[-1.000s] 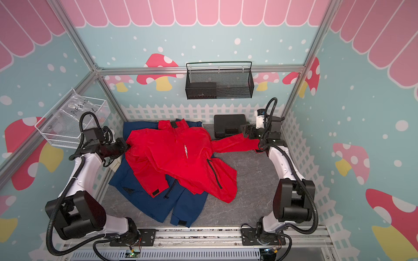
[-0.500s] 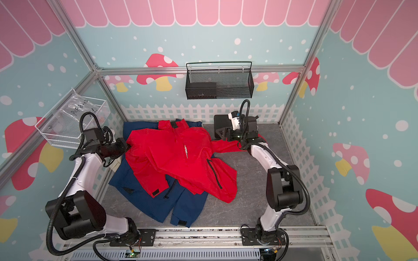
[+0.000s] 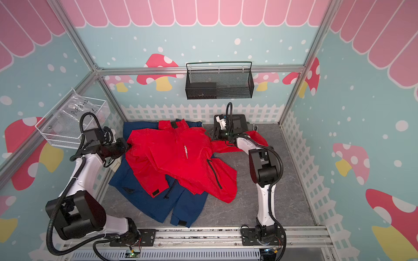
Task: Unzip the jacket
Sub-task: Flatten out the jacket.
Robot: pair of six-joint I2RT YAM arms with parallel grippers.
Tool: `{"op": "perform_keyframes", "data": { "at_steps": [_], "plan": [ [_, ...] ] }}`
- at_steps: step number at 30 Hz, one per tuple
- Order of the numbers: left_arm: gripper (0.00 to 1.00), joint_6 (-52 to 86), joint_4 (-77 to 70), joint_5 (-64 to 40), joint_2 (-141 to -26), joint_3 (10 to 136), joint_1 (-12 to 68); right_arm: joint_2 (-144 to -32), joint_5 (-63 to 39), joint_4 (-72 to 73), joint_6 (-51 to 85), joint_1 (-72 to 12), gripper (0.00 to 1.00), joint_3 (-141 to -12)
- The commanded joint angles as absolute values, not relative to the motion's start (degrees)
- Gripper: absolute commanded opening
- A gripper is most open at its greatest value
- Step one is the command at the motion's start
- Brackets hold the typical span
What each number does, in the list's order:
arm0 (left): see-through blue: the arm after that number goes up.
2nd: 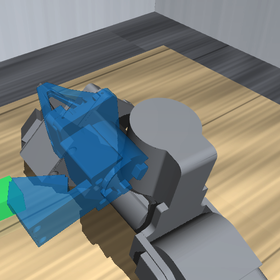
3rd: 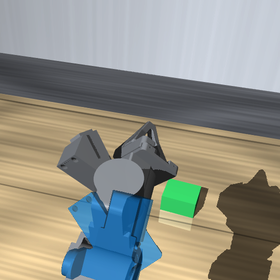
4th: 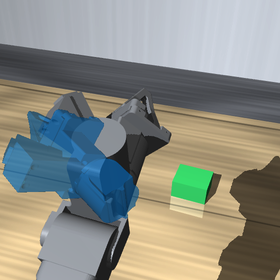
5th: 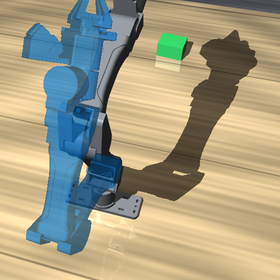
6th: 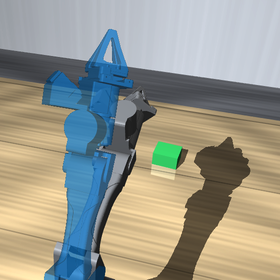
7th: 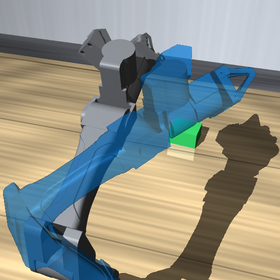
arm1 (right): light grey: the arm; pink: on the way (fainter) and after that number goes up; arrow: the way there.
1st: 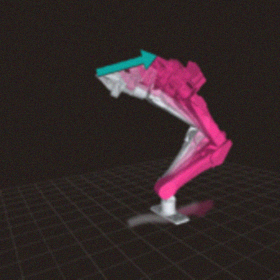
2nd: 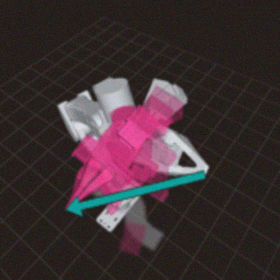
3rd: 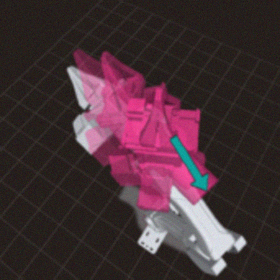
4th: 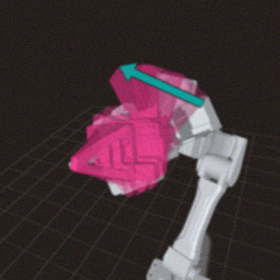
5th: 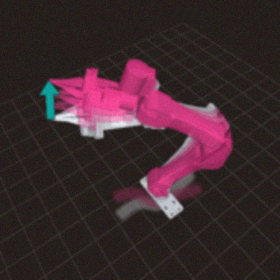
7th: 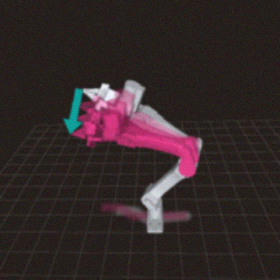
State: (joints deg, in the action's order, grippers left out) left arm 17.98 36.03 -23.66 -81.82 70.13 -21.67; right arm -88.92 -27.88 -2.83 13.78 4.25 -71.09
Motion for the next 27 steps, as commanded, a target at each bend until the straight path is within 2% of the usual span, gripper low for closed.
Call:
{"op": "perform_keyframes", "data": {
  "at_steps": [1, 4, 8, 16, 19, 24, 27],
  "plan": [
    [0.00, 17.54, 33.31, -24.99, -81.48, 69.95, -23.99, -90.94, -37.12, -1.92, 13.47, -2.55, 0.84, -72.81],
    [0.00, 17.40, 32.97, -25.07, -81.30, 69.53, -23.91, -95.95, -42.05, 5.12, 21.63, -7.35, 0.77, -72.88],
    [0.00, 17.39, 32.71, -25.28, -81.12, 69.20, -23.87, -103.61, -42.45, 10.06, 32.62, -10.38, 0.70, -76.20],
    [0.00, 18.00, 31.90, -26.47, -81.30, 68.79, -23.42, -117.55, -47.56, 8.27, 39.34, -12.85, 0.73, -86.99],
    [0.00, 18.11, 31.77, -26.69, -81.39, 68.70, -23.31, -121.49, -51.71, 7.56, 38.57, -14.16, 0.71, -90.76],
    [0.00, 18.19, 31.66, -26.98, -81.55, 68.57, -23.09, -126.94, -52.17, 2.22, 36.29, -15.94, 0.70, -97.62],
    [0.00, 18.19, 31.56, -26.98, -81.61, 68.47, -23.02, -129.66, -50.96, -0.22, 36.35, -16.72, 0.80, -100.87]
  ]
}}
